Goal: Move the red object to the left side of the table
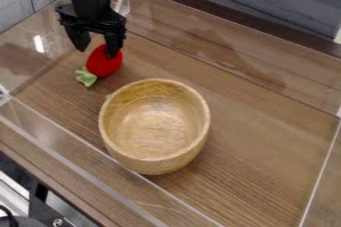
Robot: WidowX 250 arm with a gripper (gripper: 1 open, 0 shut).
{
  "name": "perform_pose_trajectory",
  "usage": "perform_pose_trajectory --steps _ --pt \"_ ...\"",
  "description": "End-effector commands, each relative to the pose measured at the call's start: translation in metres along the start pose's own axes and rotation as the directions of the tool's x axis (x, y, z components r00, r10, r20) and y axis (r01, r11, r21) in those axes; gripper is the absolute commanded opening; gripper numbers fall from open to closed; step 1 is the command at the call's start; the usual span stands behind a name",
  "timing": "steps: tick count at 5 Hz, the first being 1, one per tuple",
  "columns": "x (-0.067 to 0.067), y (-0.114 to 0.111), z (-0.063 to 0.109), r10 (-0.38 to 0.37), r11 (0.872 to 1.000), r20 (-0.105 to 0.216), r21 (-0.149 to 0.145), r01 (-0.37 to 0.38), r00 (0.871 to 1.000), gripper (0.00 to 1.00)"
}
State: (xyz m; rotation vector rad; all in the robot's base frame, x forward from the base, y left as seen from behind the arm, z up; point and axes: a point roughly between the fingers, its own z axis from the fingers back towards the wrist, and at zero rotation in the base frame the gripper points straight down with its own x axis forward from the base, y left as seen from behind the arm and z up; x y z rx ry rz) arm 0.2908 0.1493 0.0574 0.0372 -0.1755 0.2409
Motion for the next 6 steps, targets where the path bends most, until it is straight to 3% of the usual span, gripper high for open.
perform_pose_trajectory --steps 1,3,5,6 --pt "0.017 -0.011 0.008 0.057 0.998 0.048 0.009 -0.057 0.997 1.0" --pt "0.024 -0.04 0.038 0.055 0.998 0.049 -0.035 -0.054 0.997 1.0" --pt "0.008 -0.058 0.059 0.035 0.997 0.017 -0.069 -0.034 0.999 1.0" --pt "0.005 -0.069 0.058 -0.01 0.997 -0.006 -0.08 0.01 1.0 1.0"
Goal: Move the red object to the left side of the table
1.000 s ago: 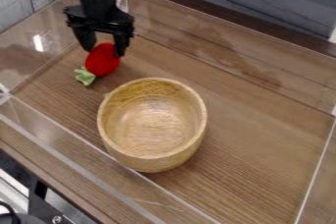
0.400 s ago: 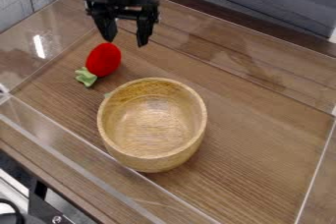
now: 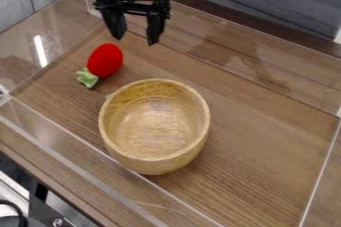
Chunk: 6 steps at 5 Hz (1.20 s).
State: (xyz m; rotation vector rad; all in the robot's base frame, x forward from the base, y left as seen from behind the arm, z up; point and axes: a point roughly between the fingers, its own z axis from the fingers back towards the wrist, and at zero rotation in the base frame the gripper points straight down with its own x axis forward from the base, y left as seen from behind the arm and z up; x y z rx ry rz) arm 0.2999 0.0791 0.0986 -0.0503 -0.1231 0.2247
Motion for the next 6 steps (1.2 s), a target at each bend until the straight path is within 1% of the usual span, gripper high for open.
perform_pose_trajectory --steps 1,2,3,5,6 --pt "0.003 -0.014 0.012 -0.049 0.999 0.038 -0.004 0.049 0.998 1.0" --pt "-0.004 -0.021 0.003 -0.131 0.991 0.021 -0.01 0.131 0.991 1.0" --pt "-0.007 -0.027 -0.003 -0.207 0.978 0.02 -0.023 0.208 0.978 1.0" --pt "-0.005 -0.026 -0.014 -0.203 0.979 0.052 -0.01 0.204 0.978 1.0" --pt "0.009 -0.028 -0.007 -0.104 0.995 0.071 0.007 0.104 0.992 1.0"
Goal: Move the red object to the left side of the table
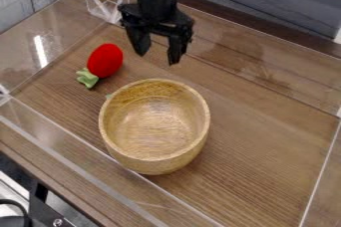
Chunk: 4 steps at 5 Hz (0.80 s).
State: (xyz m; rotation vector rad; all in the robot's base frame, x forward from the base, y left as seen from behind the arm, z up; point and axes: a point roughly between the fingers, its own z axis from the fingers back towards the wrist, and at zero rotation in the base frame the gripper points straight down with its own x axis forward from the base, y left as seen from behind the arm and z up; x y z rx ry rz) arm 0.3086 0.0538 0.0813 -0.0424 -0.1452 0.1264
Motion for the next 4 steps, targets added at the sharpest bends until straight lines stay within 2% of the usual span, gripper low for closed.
perform_pose_trajectory --steps 1,2,4 --pt "0.023 -0.004 0.02 0.067 0.997 0.065 0.02 -0.069 0.996 1.0" --pt "0.018 -0.009 0.019 0.01 1.0 0.055 0.008 -0.01 0.998 1.0" --pt "0.011 -0.012 0.017 -0.088 0.996 0.052 -0.002 0.088 0.995 1.0"
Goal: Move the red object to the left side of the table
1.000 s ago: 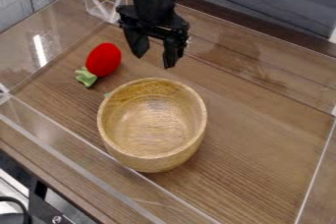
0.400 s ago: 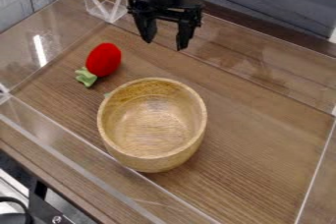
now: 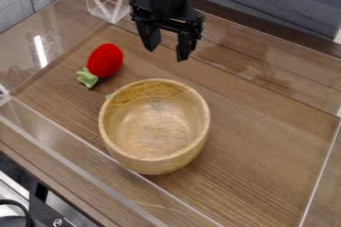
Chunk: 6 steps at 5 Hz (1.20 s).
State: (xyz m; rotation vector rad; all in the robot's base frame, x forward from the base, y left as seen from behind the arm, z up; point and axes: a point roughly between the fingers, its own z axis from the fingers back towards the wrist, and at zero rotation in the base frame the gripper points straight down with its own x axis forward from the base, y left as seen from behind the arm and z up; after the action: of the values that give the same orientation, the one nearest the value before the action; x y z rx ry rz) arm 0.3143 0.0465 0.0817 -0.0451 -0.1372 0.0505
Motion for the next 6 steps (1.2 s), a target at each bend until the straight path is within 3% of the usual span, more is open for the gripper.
perform_pose_trajectory --steps 1,2,3,4,5,6 --pt "0.006 -0.009 0.012 -0.063 0.998 0.046 -0.018 0.063 0.997 0.0" --pt "-0.001 -0.016 0.007 -0.18 0.982 0.036 -0.053 0.182 0.983 1.0" --pt "-0.006 -0.019 0.007 -0.269 0.959 0.04 -0.078 0.272 0.962 1.0" --pt "0.007 -0.019 0.011 -0.167 0.983 0.054 -0.072 0.171 0.984 1.0" --pt "0.018 -0.023 0.012 -0.107 0.991 0.059 -0.08 0.111 0.993 1.0" --pt "0.009 -0.029 0.019 -0.107 0.99 0.047 -0.089 0.111 0.993 1.0"
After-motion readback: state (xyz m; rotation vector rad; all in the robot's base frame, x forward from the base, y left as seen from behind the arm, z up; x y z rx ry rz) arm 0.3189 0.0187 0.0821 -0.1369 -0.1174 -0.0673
